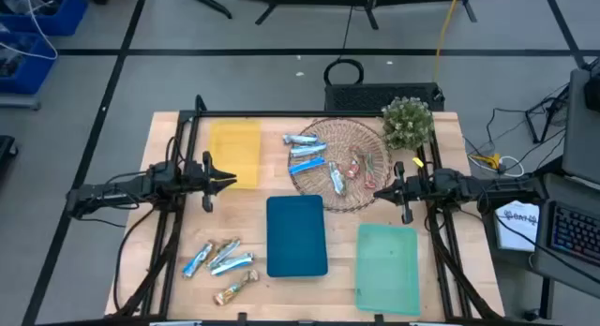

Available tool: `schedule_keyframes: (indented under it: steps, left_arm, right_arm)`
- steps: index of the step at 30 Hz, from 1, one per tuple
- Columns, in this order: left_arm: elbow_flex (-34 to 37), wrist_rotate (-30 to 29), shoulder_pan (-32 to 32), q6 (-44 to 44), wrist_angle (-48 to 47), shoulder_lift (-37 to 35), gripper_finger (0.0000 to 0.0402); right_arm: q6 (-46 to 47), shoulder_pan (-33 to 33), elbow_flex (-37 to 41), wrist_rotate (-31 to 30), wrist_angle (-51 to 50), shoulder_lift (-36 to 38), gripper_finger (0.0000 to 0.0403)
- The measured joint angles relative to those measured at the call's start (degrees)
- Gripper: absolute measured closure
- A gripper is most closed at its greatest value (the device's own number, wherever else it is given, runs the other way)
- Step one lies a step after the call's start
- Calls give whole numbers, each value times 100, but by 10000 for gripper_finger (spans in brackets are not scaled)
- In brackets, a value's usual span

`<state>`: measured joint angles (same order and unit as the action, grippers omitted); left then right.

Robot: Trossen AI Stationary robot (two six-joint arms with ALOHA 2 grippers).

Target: Pick and place Granola Bars by type

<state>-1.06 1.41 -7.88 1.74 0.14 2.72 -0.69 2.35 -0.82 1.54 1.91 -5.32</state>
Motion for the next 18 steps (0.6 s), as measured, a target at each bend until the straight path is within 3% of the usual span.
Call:
schedule_keyframes:
  steps: [18]
  left_arm:
    - [2,0,-2,0,9,0,334]
  right_arm:
    - [63,2,0,2,35,0,403]
